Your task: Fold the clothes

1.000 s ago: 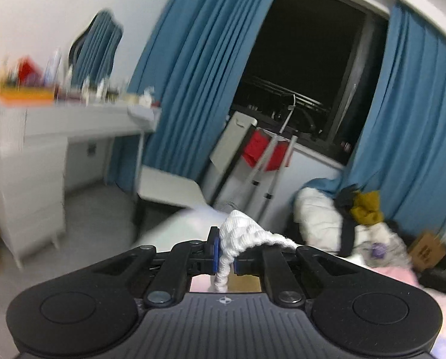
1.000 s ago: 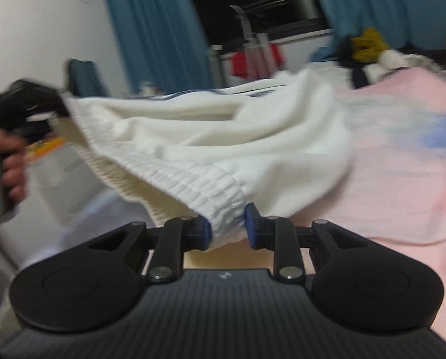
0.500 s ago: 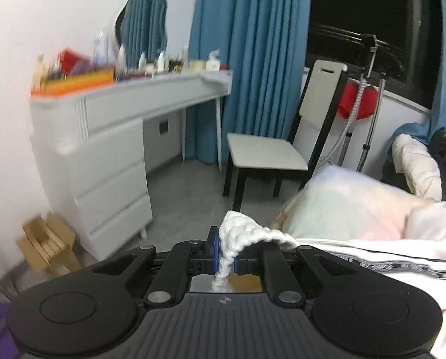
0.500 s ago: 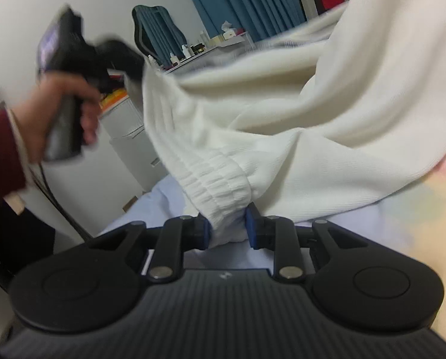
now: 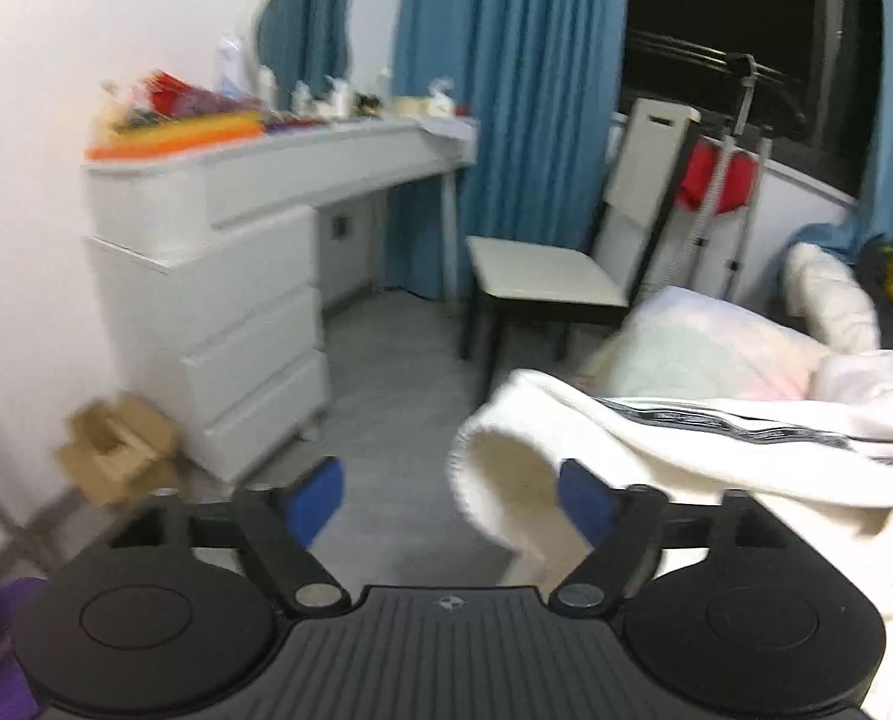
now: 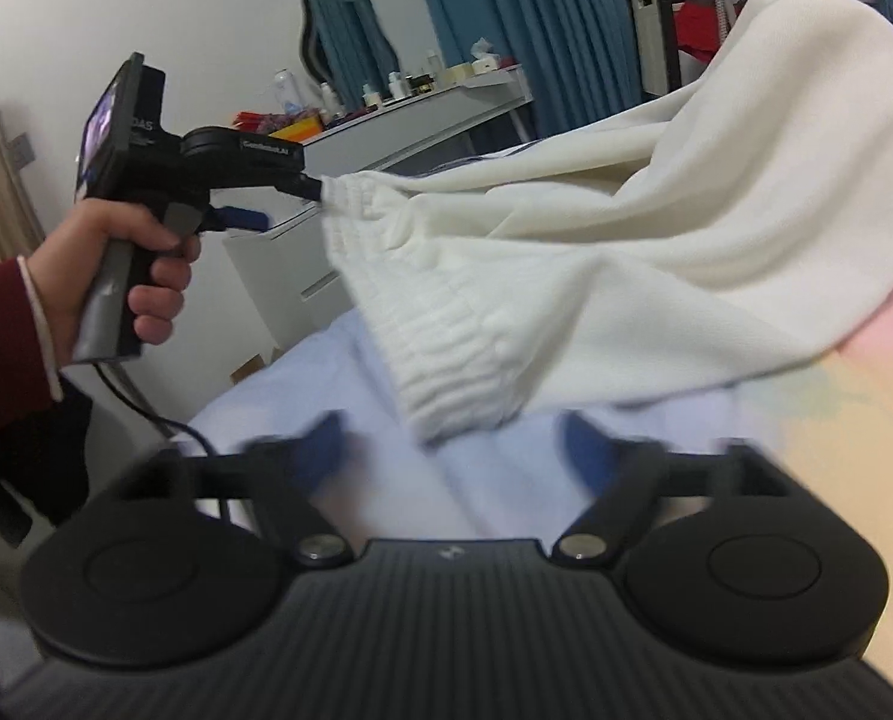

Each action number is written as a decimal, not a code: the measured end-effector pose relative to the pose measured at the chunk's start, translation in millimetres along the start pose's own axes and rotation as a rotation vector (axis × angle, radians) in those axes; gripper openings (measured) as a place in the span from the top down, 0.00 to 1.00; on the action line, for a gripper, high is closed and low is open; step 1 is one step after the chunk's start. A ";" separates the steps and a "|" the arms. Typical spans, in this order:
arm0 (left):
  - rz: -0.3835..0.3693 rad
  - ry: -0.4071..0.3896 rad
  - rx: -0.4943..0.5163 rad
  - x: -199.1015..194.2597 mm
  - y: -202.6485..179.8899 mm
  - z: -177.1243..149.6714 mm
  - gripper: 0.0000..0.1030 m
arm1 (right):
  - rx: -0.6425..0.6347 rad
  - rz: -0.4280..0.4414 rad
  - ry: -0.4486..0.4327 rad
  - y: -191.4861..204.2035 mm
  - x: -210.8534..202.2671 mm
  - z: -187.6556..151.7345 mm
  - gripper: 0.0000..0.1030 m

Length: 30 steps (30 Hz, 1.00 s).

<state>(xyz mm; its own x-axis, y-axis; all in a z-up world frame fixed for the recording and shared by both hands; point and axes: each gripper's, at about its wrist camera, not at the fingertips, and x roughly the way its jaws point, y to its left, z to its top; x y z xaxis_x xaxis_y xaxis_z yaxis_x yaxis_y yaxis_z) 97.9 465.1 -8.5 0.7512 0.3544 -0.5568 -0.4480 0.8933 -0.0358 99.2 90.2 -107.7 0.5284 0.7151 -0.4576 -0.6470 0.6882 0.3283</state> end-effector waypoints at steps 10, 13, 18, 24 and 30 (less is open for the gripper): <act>-0.151 -0.119 -0.019 -141.7 -51.4 -5.2 0.15 | -0.003 -0.094 -0.125 -9.8 -90.6 21.8 0.11; -0.209 -0.151 -0.007 -178.1 -91.1 -15.1 0.15 | -0.019 -0.142 -0.178 -22.0 -128.8 37.6 0.11; -0.331 -0.190 0.049 -225.6 -173.1 -42.8 0.15 | -0.020 -0.245 -0.264 -53.0 -195.6 54.1 0.11; -0.442 -0.207 0.093 -257.7 -252.7 -84.6 0.15 | -0.045 -0.396 -0.325 -93.3 -243.4 62.9 0.11; -0.522 -0.184 0.160 -251.9 -291.6 -132.1 0.15 | -0.028 -0.476 -0.344 -122.8 -248.2 64.9 0.11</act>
<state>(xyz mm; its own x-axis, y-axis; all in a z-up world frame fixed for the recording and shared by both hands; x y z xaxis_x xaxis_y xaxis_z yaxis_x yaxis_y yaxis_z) -24.8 78.8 32.6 0.9315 -0.1154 -0.3451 0.0732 0.9884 -0.1329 83.2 -163.9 19.2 0.9093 0.3303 -0.2530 -0.3069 0.9431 0.1284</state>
